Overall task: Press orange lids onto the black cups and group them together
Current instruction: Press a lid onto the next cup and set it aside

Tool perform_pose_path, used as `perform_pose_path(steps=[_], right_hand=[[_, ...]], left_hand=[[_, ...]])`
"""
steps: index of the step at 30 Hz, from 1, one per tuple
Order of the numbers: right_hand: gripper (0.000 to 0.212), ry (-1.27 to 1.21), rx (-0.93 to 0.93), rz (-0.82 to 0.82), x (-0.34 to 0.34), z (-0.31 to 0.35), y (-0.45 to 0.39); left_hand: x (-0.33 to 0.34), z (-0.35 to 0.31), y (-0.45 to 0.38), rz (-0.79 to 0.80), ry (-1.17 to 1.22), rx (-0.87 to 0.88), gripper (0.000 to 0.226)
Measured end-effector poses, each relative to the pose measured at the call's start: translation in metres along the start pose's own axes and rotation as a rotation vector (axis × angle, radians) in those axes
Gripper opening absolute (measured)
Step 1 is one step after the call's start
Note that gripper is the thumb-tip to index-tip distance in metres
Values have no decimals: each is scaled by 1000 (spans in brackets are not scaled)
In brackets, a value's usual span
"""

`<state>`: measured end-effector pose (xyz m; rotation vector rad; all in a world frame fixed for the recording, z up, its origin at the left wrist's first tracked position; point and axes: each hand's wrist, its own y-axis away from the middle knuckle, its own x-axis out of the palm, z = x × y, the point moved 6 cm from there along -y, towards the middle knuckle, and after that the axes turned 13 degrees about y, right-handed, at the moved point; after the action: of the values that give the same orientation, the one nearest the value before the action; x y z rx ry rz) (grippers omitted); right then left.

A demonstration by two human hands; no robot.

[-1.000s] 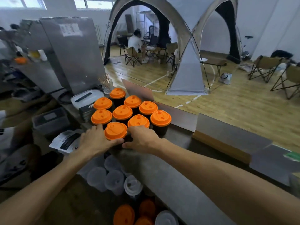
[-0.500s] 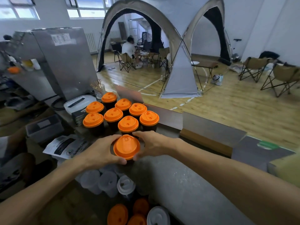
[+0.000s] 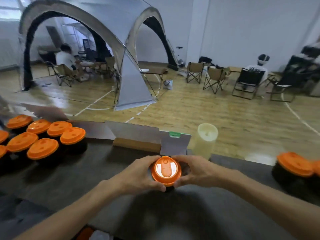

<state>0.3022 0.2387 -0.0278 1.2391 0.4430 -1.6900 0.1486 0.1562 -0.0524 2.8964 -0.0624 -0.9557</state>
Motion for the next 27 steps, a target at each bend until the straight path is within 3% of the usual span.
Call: perform_pose_path(steps=[10, 21, 23, 27], right_hand=[[78, -29, 294, -74, -18, -139, 151], [80, -126, 299, -134, -8, -172, 177], [71, -212, 291, -110, -10, -176, 175], [25, -366, 407, -82, -20, -192, 162]], left_hand=[[154, -107, -91, 248, -64, 225, 87], [197, -105, -94, 236, -93, 183, 99], [201, -101, -94, 229, -71, 178, 99], [202, -100, -96, 252, -109, 158, 99]])
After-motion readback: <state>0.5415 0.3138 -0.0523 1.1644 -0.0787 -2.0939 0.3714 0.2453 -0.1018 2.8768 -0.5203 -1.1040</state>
